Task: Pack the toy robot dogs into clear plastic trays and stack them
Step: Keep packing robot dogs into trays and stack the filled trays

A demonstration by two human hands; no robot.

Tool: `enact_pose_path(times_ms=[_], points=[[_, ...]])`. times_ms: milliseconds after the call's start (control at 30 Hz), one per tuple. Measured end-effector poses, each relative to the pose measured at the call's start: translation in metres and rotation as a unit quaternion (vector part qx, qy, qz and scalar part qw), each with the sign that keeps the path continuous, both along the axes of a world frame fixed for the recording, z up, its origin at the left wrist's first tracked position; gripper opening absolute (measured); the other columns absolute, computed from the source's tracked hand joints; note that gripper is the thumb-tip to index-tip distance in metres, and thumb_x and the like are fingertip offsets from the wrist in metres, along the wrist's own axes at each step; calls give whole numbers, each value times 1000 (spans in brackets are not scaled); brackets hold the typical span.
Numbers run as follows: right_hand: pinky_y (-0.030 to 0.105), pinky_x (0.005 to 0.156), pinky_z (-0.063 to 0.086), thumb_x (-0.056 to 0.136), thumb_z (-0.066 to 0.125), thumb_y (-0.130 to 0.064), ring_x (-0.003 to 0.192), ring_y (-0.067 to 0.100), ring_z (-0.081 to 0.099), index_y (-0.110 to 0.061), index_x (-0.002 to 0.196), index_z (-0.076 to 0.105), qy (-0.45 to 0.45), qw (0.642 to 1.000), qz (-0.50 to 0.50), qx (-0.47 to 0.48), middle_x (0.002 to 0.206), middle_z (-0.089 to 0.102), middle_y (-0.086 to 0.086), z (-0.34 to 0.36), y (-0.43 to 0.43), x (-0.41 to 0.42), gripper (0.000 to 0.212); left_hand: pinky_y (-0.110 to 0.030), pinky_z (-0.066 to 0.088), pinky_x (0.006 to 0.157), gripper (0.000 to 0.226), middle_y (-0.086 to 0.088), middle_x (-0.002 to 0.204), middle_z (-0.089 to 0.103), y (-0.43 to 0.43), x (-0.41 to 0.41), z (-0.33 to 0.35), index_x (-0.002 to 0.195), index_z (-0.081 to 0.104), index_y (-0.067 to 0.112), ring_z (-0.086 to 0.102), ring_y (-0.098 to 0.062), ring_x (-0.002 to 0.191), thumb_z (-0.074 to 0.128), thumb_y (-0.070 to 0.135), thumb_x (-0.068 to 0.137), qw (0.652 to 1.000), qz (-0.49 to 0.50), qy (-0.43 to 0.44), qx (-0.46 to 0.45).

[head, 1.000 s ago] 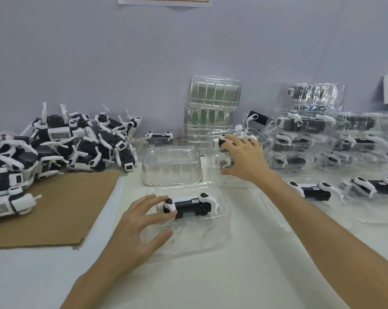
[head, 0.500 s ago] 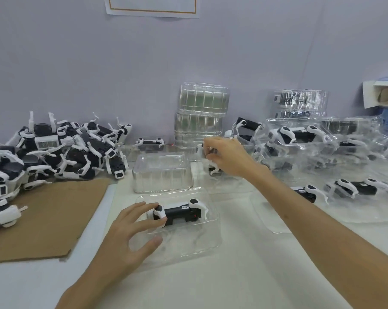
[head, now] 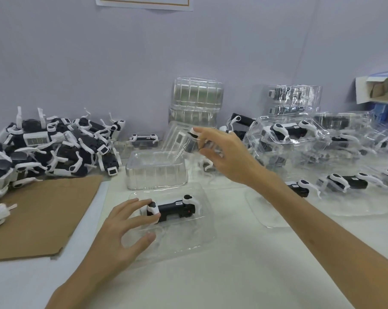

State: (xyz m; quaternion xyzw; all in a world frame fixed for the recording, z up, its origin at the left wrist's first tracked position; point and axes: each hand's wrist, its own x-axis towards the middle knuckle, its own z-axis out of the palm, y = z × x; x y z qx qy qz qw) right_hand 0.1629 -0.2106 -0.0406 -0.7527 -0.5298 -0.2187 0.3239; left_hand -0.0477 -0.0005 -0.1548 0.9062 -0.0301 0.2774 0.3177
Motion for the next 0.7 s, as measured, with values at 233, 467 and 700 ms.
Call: enact_pose_path(times_ms=[233,467,700], points=[[28,89,40,95,66,-17,90,1,59,-13,121,65,-48,992,-90,-68,108,68,-16,-2,-75,-38,27,-11,22,109,38,32,140,48,1,1,0,111,71,45,34,-3,140,56,60,80,1000,-3,7,3],[43,95,43,88,71,-5,102,2,61,-14,110,70,-14,984,-151,-89,123,49,-38,-18,-144,-49,23,-21,27,108,39,32,140,49,2,3,-3,112,71,45,34,-5,140,57,61,79,1000,-4,1,-9],[35,90,43,96,58,-34,102,-5,63,-36,97,56,-8,996,-84,-26,139,55,-26,-19,-166,-95,3,-12,23,109,39,33,140,47,2,4,-4,112,70,46,33,-3,140,57,62,79,1000,-2,2,-9]])
